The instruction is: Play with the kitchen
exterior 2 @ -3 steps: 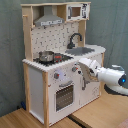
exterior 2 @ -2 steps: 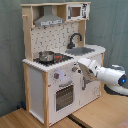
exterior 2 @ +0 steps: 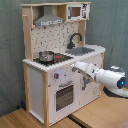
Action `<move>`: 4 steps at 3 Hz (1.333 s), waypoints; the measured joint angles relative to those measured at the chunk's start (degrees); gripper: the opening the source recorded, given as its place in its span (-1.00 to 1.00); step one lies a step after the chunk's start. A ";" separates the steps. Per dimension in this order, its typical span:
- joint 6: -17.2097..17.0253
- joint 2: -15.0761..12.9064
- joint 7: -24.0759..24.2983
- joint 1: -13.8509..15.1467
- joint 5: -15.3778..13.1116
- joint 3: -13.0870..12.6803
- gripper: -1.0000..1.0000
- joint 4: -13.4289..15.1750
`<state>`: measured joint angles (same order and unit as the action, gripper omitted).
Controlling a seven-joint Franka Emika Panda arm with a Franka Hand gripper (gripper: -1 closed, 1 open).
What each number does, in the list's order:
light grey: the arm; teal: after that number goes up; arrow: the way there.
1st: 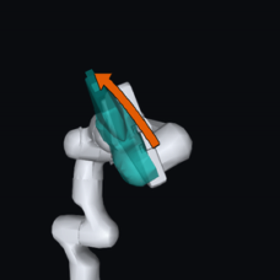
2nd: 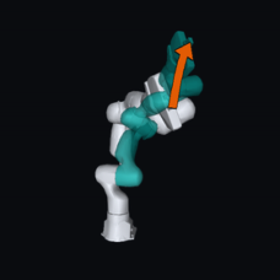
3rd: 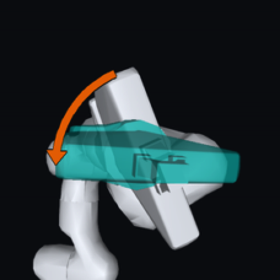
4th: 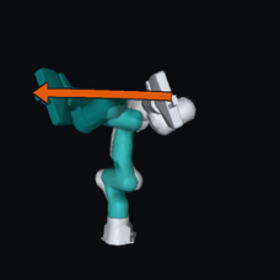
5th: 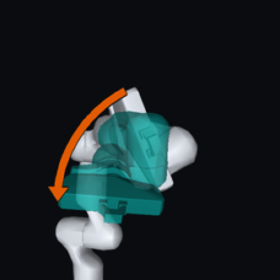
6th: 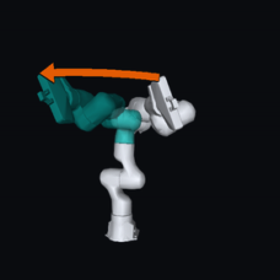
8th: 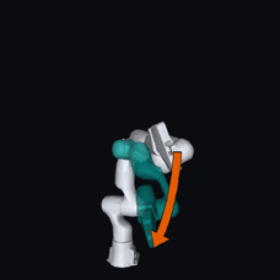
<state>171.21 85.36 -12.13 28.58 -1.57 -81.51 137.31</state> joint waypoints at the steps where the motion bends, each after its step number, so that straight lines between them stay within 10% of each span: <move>1: -2.47 0.24 -5.69 -0.05 -0.13 -1.15 1.00 -1.05; 4: -5.06 0.44 -22.31 -0.11 -2.67 -6.35 1.00 -2.34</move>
<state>166.15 85.80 -34.43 28.47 -4.24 -87.86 134.98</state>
